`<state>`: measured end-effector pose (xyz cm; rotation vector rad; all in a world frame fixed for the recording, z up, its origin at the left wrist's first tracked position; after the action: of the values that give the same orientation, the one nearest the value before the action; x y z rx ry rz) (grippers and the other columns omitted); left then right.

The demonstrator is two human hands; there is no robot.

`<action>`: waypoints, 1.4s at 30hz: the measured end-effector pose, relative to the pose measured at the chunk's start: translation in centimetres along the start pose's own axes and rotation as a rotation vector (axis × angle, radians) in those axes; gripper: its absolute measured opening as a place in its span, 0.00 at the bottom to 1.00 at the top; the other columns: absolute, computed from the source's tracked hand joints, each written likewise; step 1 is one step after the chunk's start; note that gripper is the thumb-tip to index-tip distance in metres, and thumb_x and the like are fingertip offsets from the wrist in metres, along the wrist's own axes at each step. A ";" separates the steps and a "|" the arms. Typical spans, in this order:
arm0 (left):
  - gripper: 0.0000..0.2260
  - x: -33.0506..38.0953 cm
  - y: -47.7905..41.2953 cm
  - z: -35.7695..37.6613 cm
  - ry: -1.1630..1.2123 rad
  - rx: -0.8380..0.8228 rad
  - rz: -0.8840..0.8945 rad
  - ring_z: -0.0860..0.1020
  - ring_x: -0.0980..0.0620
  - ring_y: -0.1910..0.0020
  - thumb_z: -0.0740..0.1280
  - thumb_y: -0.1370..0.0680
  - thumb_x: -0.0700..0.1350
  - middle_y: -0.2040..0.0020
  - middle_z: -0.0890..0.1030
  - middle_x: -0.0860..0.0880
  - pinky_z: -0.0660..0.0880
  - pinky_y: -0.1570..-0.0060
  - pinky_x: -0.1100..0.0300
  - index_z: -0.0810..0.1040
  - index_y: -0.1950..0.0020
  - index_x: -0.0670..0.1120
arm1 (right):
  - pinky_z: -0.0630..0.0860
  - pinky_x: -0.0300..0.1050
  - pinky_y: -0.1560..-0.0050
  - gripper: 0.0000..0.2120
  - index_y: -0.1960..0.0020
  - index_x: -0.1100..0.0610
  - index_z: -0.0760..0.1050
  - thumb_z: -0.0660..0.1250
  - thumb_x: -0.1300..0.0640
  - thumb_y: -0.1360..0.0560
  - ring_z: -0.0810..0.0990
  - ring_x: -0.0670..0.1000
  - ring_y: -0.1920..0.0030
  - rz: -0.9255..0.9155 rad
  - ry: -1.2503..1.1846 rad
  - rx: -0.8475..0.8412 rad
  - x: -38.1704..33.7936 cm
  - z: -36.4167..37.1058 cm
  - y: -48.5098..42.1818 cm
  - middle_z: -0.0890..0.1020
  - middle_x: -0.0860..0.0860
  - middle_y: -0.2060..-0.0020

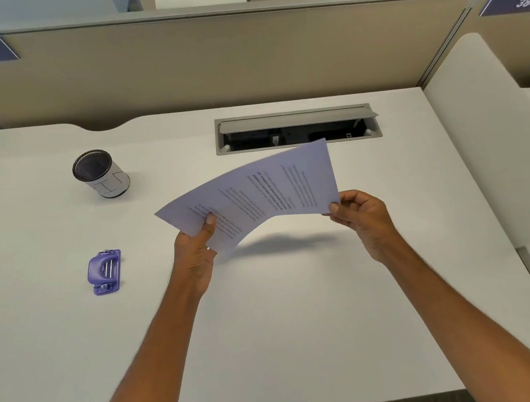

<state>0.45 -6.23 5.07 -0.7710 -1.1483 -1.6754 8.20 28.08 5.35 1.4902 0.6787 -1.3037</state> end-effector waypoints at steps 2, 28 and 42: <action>0.19 -0.2 0.0 -0.1 0.041 0.001 -0.031 0.80 0.39 0.26 0.70 0.14 0.39 0.30 0.85 0.45 0.76 0.27 0.30 0.79 0.28 0.58 | 0.82 0.57 0.36 0.06 0.45 0.55 0.85 0.78 0.62 0.21 0.88 0.56 0.48 0.009 -0.094 -0.003 -0.7 0.7 -0.1 0.91 0.55 0.47; 0.05 1.1 -1.4 -1.4 0.076 0.090 0.026 0.82 0.48 0.42 0.71 0.15 0.43 0.45 0.88 0.50 0.82 0.45 0.57 0.85 0.41 0.49 | 0.84 0.64 0.34 0.17 0.39 0.53 0.86 0.77 0.69 0.23 0.89 0.59 0.39 0.005 -0.354 -0.095 -4.1 9.1 0.9 0.89 0.58 0.37; 0.20 3.4 0.0 3.7 -0.349 -0.179 0.149 0.90 0.49 0.43 0.84 0.28 0.54 0.40 0.91 0.52 0.86 0.47 0.59 0.89 0.37 0.55 | 0.87 0.43 0.48 0.14 0.41 0.51 0.87 0.80 0.64 0.23 0.91 0.50 0.47 -0.089 0.036 -0.144 -4.7 8.1 1.5 0.92 0.47 0.45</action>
<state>-0.87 -3.94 9.37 -1.2700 -1.1508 -1.5709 5.22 20.99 10.98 1.3826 0.8537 -1.2696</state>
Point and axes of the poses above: each hand's wrist, its own y-axis away from the middle knuckle, its own z-axis out of the palm, x = y × z, the point moved 2 cm from there along -y, towards the middle knuckle
